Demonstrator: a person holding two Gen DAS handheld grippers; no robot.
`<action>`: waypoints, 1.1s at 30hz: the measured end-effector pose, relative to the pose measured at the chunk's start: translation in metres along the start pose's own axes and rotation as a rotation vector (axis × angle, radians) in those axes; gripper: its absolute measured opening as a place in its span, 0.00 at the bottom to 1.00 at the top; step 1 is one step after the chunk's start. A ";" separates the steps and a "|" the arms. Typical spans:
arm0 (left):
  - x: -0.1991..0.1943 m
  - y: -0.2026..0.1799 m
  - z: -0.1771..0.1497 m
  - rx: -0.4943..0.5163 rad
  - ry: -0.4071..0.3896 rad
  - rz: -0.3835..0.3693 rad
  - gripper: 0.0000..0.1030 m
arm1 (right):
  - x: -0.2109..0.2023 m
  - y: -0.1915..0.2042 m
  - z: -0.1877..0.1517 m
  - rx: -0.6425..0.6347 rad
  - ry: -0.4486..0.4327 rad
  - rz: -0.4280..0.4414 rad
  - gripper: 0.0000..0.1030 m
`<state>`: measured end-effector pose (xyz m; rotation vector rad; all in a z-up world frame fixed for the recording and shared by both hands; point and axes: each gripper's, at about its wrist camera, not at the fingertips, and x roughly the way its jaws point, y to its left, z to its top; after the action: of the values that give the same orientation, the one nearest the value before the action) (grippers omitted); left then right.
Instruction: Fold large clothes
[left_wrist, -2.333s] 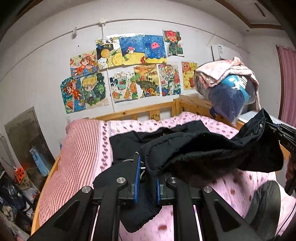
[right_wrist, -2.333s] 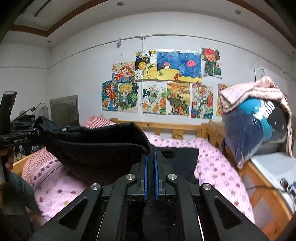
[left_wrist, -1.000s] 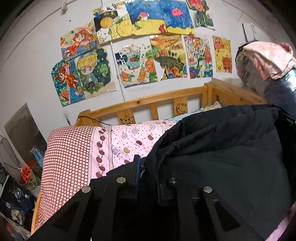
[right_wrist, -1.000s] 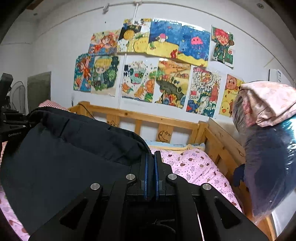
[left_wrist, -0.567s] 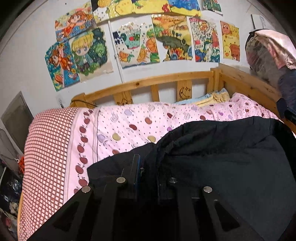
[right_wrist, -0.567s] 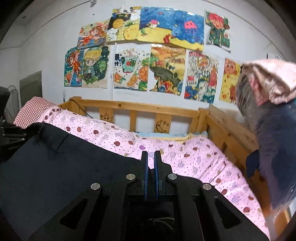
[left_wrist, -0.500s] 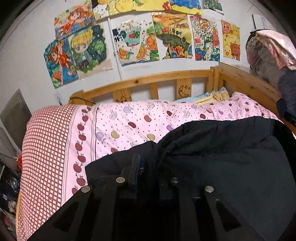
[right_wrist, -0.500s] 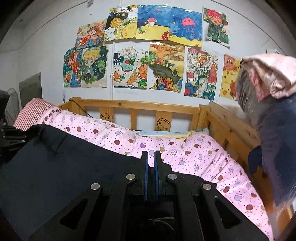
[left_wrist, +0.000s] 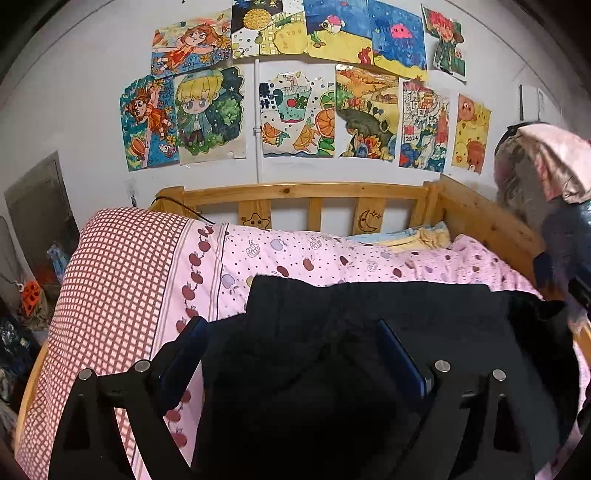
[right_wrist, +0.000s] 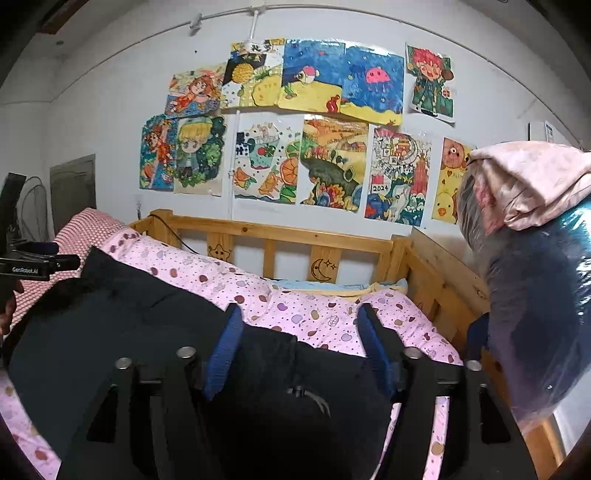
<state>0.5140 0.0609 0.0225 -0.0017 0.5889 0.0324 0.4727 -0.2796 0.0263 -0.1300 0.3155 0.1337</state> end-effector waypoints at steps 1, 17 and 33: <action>-0.006 0.001 -0.002 -0.001 -0.004 -0.010 0.88 | -0.008 0.001 0.000 0.002 -0.005 0.010 0.65; -0.024 -0.025 -0.067 0.105 0.080 -0.151 0.89 | -0.017 0.035 -0.076 0.000 0.242 0.344 0.69; 0.015 0.000 -0.062 -0.021 0.106 -0.092 1.00 | 0.051 -0.054 -0.067 0.133 0.277 -0.095 0.69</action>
<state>0.4920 0.0612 -0.0368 -0.0510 0.6934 -0.0515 0.5089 -0.3373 -0.0478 -0.0306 0.5927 -0.0003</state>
